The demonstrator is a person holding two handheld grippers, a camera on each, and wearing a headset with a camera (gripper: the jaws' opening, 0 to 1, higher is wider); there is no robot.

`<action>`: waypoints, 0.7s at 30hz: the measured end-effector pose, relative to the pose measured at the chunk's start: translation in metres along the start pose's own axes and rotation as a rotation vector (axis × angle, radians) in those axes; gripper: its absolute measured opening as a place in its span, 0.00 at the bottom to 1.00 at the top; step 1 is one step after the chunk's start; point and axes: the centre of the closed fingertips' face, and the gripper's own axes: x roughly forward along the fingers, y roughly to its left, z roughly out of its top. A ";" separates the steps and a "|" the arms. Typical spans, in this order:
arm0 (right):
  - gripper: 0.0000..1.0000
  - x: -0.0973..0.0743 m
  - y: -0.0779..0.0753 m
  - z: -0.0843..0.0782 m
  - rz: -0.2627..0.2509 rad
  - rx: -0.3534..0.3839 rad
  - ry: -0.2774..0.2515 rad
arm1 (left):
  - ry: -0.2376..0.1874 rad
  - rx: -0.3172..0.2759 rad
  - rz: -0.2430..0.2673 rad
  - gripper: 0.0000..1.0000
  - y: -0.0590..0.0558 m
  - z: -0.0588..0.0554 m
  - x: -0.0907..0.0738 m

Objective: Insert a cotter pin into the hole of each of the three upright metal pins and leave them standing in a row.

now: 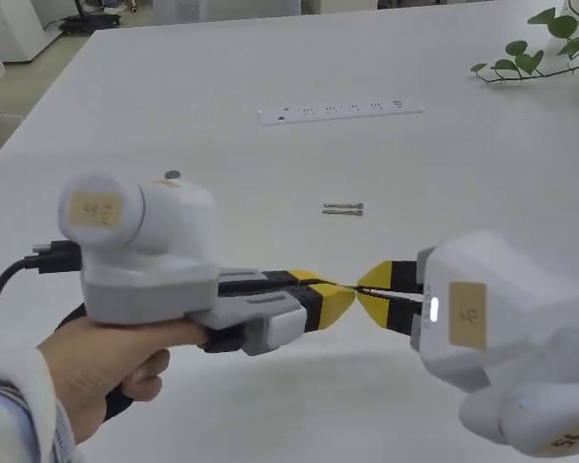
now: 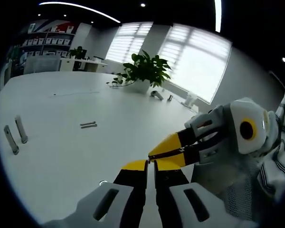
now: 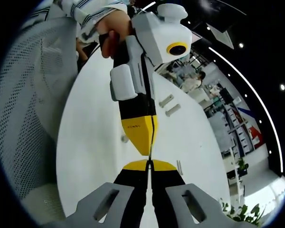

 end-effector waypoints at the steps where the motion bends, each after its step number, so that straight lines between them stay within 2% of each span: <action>1: 0.02 0.000 0.001 0.000 0.001 0.000 0.000 | -0.007 -0.007 0.001 0.03 0.000 0.001 0.000; 4: 0.02 0.000 0.002 -0.001 0.000 -0.001 0.003 | -0.018 -0.042 -0.005 0.02 0.001 0.002 0.000; 21: 0.02 0.001 0.004 -0.002 -0.005 -0.009 0.003 | -0.009 -0.065 -0.004 0.02 0.001 -0.001 0.003</action>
